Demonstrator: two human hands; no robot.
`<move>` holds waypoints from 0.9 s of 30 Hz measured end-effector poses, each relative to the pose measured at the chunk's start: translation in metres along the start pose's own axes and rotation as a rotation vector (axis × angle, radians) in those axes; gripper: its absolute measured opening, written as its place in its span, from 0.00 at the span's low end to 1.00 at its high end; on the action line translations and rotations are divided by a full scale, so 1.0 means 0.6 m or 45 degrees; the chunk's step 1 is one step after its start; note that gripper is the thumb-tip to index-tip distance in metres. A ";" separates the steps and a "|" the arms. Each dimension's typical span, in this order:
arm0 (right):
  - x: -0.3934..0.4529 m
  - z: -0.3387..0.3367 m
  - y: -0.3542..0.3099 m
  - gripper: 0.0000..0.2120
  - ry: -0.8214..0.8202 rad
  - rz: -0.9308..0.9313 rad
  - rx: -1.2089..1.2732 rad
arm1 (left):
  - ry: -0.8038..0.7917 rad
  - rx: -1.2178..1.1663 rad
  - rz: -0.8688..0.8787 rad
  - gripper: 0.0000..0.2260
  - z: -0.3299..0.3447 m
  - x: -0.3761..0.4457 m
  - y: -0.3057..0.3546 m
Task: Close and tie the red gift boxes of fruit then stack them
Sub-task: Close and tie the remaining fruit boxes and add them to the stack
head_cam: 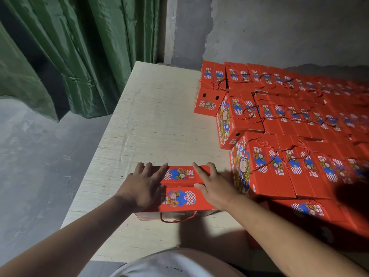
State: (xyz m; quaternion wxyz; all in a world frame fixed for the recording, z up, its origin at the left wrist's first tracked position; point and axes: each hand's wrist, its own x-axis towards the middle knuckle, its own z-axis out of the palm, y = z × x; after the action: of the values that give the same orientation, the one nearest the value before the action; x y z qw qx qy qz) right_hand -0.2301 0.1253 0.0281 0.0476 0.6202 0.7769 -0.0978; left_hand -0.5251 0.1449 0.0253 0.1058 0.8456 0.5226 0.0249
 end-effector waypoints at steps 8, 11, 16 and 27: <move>-0.007 0.005 -0.004 0.31 -0.026 0.042 0.284 | 0.017 -0.032 -0.008 0.32 0.004 -0.007 0.004; -0.007 0.006 -0.006 0.31 -0.039 0.051 0.326 | 0.019 -0.049 -0.017 0.31 0.006 -0.009 0.005; -0.001 0.007 0.007 0.33 -0.061 -0.008 0.212 | -0.007 -0.046 -0.005 0.31 0.006 0.003 -0.003; 0.002 0.005 0.009 0.32 -0.064 -0.004 0.096 | -0.015 -0.030 -0.009 0.31 0.012 0.005 0.001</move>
State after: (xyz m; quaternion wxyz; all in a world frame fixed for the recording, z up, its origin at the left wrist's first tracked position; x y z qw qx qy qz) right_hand -0.2255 0.1269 0.0247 0.0434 0.6177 0.7722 -0.1427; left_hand -0.5220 0.1462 0.0180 0.1190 0.8425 0.5248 0.0257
